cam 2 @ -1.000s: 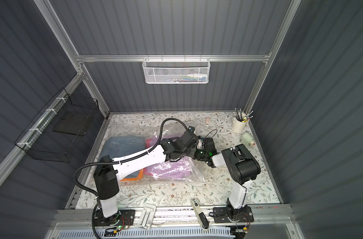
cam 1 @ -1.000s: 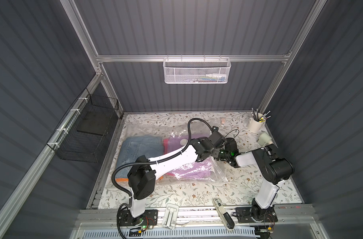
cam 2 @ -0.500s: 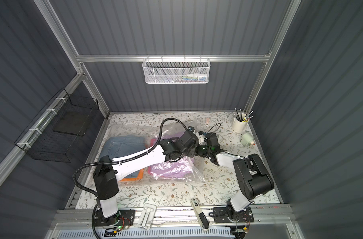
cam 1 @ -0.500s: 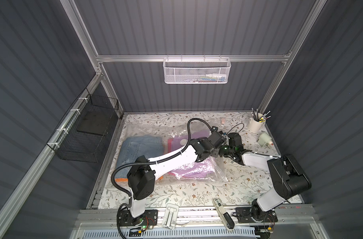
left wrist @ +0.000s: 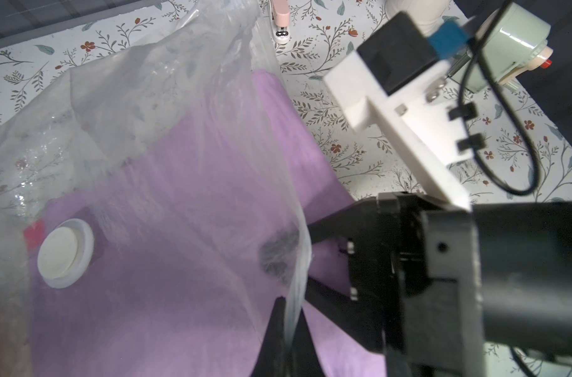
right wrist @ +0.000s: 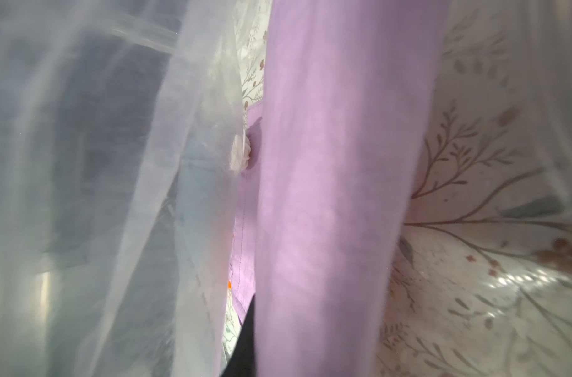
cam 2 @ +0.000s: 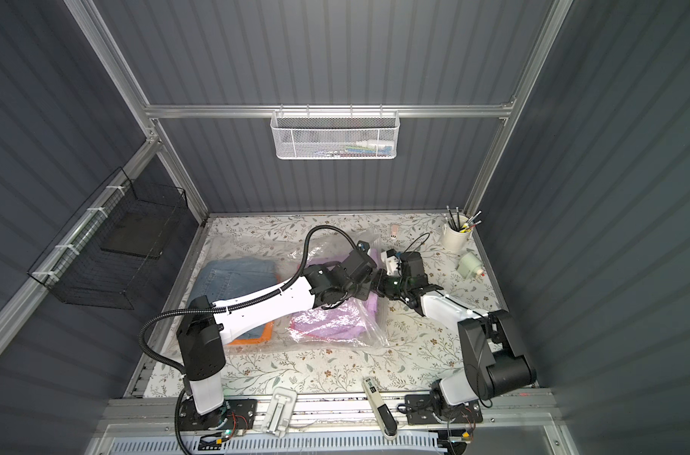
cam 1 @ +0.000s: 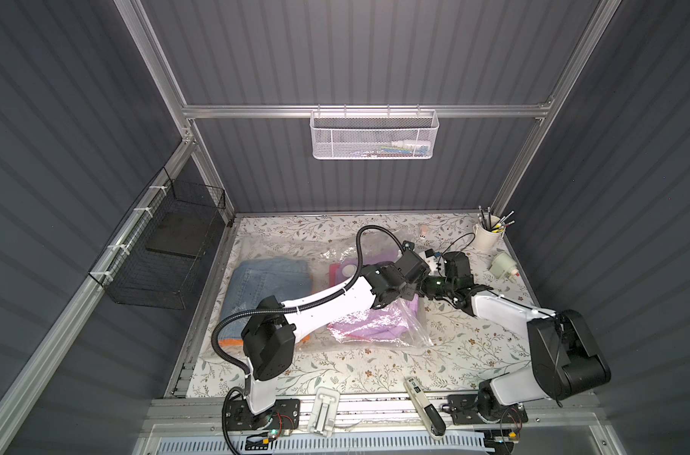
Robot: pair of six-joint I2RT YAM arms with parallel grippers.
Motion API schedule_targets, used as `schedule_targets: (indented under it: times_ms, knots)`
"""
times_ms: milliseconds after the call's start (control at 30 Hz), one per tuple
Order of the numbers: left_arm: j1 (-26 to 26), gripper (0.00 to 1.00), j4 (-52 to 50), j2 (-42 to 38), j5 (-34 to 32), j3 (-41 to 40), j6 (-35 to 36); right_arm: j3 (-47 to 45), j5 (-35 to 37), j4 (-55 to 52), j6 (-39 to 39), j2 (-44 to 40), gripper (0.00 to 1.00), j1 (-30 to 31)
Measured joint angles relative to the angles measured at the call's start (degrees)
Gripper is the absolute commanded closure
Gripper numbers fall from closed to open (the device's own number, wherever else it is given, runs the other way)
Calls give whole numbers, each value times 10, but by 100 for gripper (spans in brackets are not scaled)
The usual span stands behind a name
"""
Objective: Take the trousers out of the vacuum bag
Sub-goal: Take out the trousers from the vacuum bag.
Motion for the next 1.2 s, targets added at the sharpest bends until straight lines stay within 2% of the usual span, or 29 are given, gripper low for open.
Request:
schedule_targets:
  times_ms: [167,267,467,533,600,1000,1200]
  knots:
    - [0,100,0,0,0,0,2,-13,9,-25,-21,-19,94,-16]
    - [0,100,0,0,2,-1,4,-28,16,-26,-29,-17,89,-21]
    - [0,100,1,0,12,-5,14,-38,35,-24,-42,10,49,-25]
    - [0,100,1,0,15,-5,17,-39,40,-23,-47,17,42,-27]
    - [0,100,1,0,18,-5,19,-39,45,-18,-49,21,38,-31]
    - [0,100,0,2,18,-5,26,-19,64,4,-59,33,36,-67]
    - [-1,100,0,5,18,-5,26,-20,50,37,-56,44,42,-68]
